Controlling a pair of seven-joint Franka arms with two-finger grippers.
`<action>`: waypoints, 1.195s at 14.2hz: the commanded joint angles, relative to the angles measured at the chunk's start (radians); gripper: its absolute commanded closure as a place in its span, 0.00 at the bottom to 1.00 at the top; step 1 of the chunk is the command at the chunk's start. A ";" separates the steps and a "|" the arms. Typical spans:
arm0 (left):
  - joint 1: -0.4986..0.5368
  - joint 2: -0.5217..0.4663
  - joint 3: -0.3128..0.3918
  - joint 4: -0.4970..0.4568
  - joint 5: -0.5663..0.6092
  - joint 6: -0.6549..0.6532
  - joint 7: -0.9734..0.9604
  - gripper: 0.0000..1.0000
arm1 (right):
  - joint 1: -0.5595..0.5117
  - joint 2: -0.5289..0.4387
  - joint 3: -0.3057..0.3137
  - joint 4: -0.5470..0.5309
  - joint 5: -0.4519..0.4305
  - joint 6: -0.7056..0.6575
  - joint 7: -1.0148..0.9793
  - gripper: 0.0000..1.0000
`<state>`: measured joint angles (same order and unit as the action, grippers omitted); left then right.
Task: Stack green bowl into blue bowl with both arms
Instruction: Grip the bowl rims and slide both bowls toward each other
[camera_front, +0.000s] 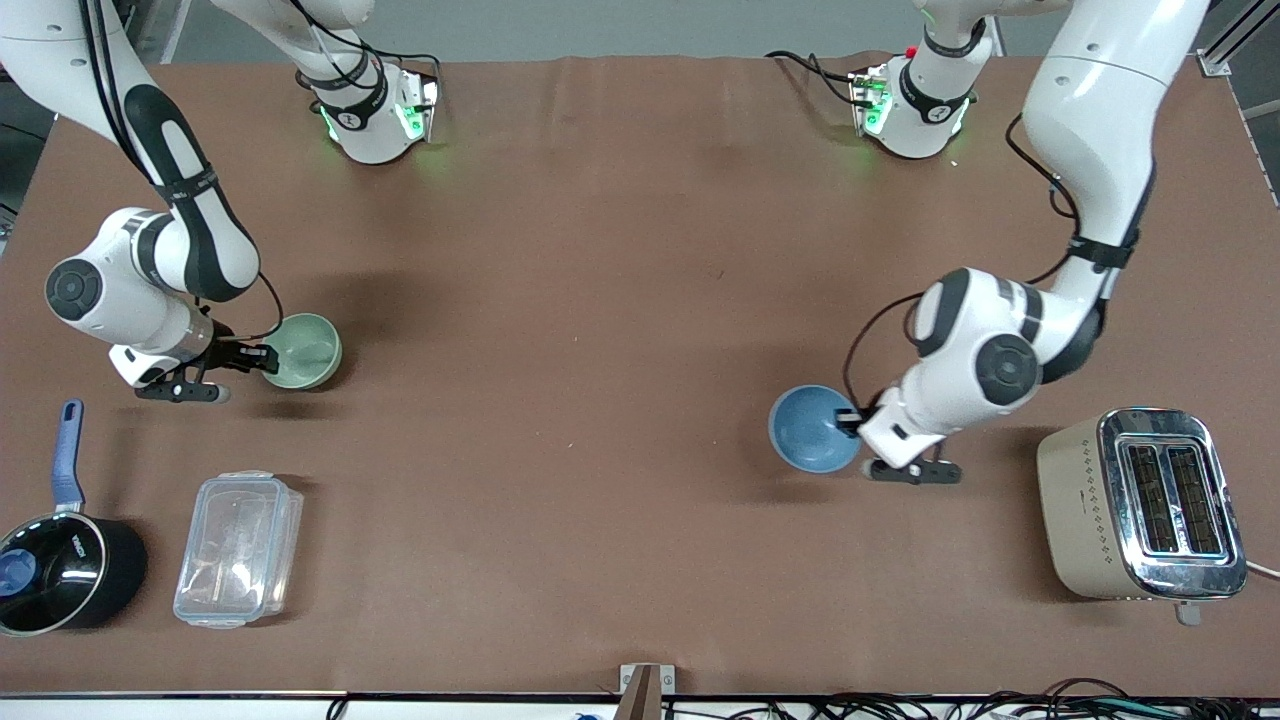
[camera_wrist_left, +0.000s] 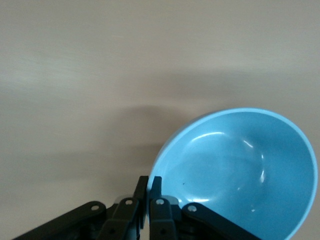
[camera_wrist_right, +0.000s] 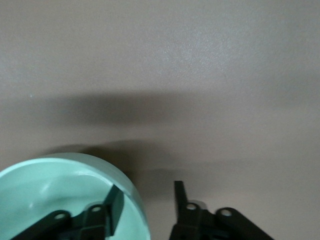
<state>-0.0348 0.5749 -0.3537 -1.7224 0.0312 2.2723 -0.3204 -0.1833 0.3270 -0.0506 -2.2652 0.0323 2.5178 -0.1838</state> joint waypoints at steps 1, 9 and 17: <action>-0.104 -0.004 -0.013 0.035 -0.014 -0.020 -0.127 1.00 | -0.021 -0.008 0.018 -0.023 0.038 0.015 -0.006 0.88; -0.388 0.164 -0.011 0.191 -0.007 -0.011 -0.429 1.00 | 0.002 -0.072 0.041 0.218 0.139 -0.331 0.006 1.00; -0.441 0.208 0.002 0.210 0.006 0.058 -0.451 0.01 | 0.255 -0.158 0.040 0.305 0.238 -0.451 0.490 1.00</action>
<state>-0.4798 0.8013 -0.3616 -1.5300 0.0312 2.3381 -0.7686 -0.0174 0.2146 -0.0064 -1.9436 0.2555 2.0747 0.1448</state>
